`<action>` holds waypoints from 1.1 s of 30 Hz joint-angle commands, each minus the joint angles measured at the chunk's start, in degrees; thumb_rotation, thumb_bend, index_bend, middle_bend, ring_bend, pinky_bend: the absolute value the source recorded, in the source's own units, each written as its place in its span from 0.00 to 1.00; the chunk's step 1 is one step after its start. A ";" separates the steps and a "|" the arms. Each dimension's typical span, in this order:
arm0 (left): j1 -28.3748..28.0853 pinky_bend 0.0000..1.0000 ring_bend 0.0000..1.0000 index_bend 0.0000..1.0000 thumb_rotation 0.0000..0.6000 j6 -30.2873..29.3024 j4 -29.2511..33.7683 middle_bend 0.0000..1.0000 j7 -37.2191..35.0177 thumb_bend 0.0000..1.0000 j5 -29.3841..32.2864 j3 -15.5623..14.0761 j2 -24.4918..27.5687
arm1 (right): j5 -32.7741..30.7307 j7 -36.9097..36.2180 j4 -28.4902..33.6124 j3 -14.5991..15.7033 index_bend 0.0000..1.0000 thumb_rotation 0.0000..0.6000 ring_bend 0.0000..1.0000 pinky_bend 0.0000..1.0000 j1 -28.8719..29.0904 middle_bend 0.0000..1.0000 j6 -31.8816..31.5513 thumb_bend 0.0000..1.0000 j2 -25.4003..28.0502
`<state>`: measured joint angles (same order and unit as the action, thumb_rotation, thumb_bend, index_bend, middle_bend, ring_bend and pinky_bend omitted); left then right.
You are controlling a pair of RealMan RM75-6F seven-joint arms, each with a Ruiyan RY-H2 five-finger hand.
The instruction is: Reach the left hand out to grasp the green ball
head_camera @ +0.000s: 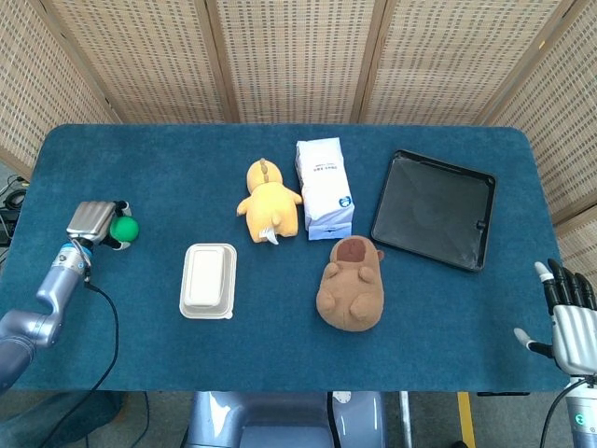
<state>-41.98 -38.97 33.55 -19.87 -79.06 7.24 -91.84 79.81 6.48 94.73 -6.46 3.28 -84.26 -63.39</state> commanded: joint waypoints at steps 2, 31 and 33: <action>-2.94 0.44 0.42 0.38 1.00 -2.26 6.96 0.51 0.71 0.19 0.15 2.43 3.30 | -0.30 0.11 -0.05 -0.12 0.00 1.00 0.00 0.00 0.11 0.00 0.12 0.00 -0.05; -17.70 0.40 0.39 0.34 1.00 19.72 9.07 0.46 16.71 0.19 12.37 4.61 -0.91 | -4.79 0.54 -1.58 -1.71 0.00 1.00 0.00 0.00 1.01 0.00 1.86 0.00 -0.59; -18.01 0.40 0.38 0.34 1.00 20.83 9.23 0.46 17.48 0.19 13.40 4.22 -0.78 | -4.93 0.57 -1.66 -1.72 0.00 1.00 0.00 0.00 1.08 0.00 2.00 0.00 -0.64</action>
<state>-59.66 -18.81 42.67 -2.98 -66.44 11.77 -92.69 74.93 7.08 93.10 -8.18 4.34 -82.32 -64.01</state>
